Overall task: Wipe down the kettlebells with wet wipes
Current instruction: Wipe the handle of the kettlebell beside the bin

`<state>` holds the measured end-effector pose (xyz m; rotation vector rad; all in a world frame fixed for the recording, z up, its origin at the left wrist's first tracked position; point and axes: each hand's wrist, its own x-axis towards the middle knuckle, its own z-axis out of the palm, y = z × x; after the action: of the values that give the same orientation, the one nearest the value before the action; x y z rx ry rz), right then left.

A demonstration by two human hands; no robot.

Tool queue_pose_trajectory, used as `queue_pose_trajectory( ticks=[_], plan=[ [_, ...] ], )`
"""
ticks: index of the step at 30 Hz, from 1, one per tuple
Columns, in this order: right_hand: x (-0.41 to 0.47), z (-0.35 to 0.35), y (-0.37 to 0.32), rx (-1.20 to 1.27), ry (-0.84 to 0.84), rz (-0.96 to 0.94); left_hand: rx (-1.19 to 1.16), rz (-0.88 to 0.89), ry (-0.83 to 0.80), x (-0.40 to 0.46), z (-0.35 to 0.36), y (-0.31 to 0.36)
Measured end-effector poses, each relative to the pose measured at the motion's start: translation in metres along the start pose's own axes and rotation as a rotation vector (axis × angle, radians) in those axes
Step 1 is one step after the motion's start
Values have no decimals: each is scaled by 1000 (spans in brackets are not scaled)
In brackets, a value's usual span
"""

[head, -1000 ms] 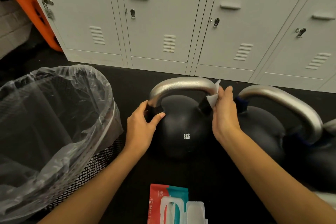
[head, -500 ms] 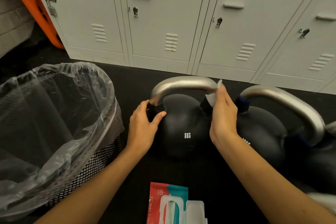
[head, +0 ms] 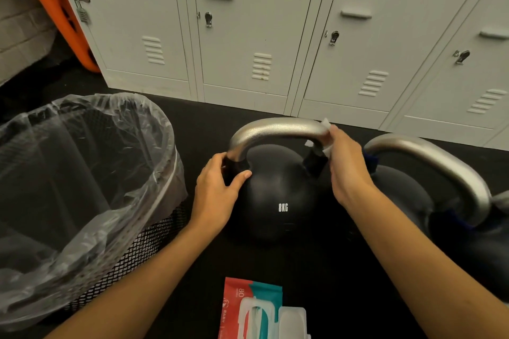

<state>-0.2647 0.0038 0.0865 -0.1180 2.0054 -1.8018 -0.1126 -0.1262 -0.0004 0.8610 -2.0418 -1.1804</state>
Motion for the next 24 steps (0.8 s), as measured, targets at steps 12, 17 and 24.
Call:
queue_pose_trajectory(
  ticks=[12, 17, 24],
  plan=[
    [-23, 12, 7, -753, -185, -943, 4, 26, 11, 2, 2, -6],
    [-25, 1, -2, -451, -41, -618, 1, 27, 13, 2, 2, -6],
    [-34, 41, -10, -752, -179, -902, 9, 51, 17, 2, 1, -7]
  ],
)
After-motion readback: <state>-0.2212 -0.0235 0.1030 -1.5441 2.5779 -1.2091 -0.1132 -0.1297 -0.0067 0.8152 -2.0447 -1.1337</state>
